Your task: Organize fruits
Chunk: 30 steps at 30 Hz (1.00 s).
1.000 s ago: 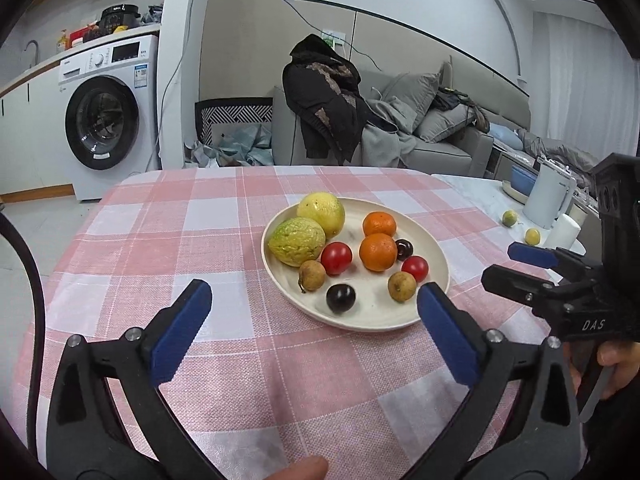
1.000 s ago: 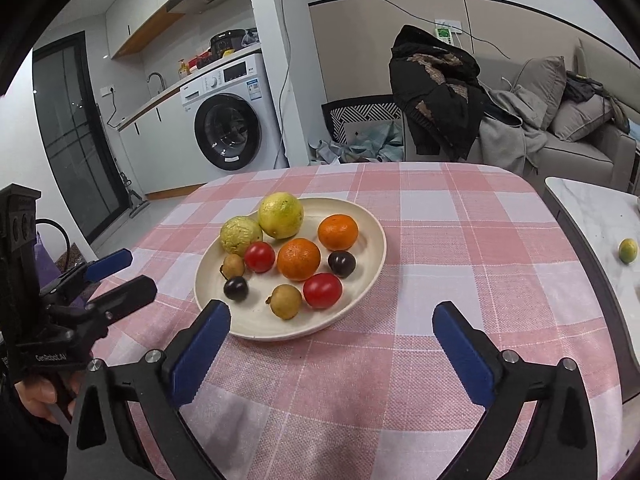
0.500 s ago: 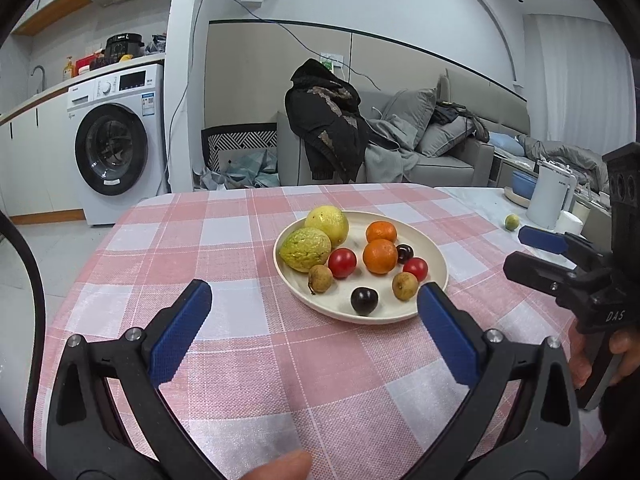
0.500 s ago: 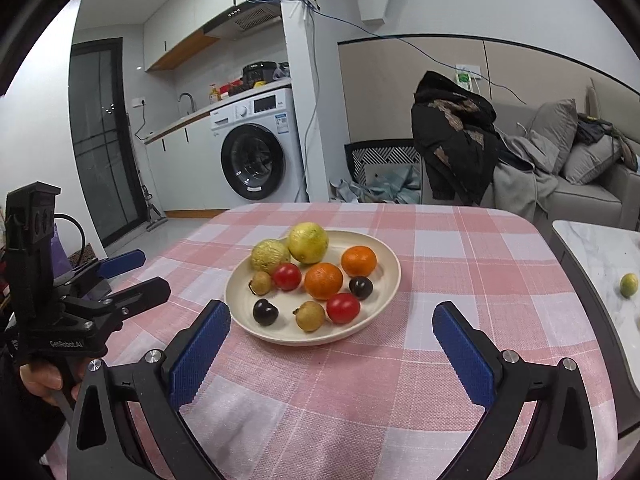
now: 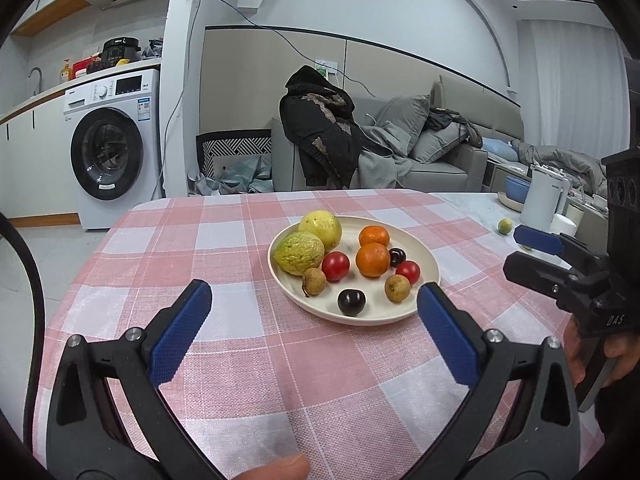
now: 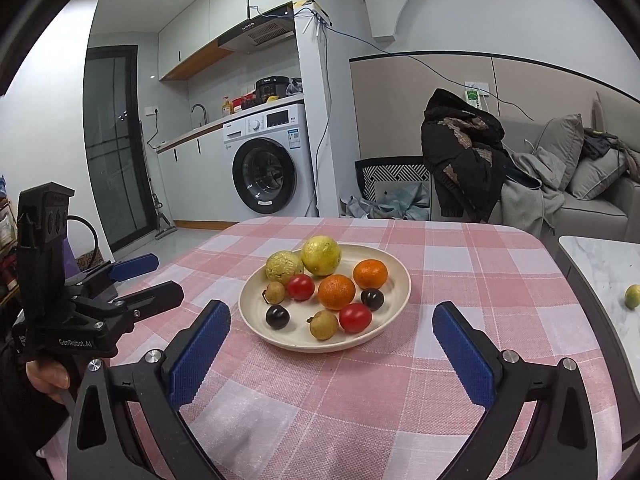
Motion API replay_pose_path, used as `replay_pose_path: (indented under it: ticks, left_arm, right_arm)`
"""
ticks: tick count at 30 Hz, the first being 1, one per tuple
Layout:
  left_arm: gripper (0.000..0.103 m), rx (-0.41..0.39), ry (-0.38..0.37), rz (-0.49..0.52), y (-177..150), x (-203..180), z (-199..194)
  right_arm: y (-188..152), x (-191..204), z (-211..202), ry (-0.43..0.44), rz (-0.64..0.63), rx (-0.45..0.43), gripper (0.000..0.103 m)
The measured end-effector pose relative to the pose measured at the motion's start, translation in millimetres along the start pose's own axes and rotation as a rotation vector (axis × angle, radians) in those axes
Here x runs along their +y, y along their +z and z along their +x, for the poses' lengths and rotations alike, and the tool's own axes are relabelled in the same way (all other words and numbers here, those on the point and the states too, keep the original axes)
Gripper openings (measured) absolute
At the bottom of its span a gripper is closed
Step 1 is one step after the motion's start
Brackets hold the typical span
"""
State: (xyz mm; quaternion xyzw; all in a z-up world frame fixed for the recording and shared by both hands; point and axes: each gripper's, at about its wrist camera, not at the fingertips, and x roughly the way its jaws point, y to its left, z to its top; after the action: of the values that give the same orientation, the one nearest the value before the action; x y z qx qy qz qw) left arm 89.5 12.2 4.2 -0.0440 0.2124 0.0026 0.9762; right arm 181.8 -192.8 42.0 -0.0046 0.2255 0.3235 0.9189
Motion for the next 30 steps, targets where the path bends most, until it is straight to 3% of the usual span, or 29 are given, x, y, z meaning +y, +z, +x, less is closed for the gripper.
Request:
replay_pose_path:
  ticks: [30]
  left_arm:
    - [0.103,-0.009,-0.007,0.018,0.2,-5.3,-0.5]
  right_arm:
    - [0.1,7.1,-2.3,0.004,-0.029,-0.009,0.103]
